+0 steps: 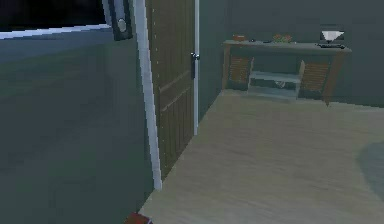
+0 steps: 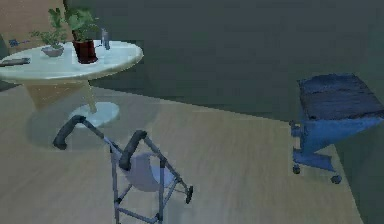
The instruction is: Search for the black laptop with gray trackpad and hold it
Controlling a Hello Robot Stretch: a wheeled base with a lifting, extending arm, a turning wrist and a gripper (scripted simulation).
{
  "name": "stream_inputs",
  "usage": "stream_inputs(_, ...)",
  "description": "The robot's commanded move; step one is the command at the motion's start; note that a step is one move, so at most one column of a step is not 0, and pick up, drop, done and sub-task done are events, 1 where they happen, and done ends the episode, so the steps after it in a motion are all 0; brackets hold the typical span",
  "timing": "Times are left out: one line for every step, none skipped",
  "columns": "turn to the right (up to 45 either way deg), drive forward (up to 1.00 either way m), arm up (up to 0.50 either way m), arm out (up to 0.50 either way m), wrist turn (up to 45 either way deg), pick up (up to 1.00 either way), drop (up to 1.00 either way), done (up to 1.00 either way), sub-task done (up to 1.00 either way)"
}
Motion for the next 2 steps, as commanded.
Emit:
stream_inputs(0.0, 0.05, 0.0, 0.0, 0.0, 0.0, 0.0, 0.0, 0.0)
stream_inputs(18.0, 0.0, 0.0, 0.0, 0.0, 0.0, 0.0, 0.0, 0.0)
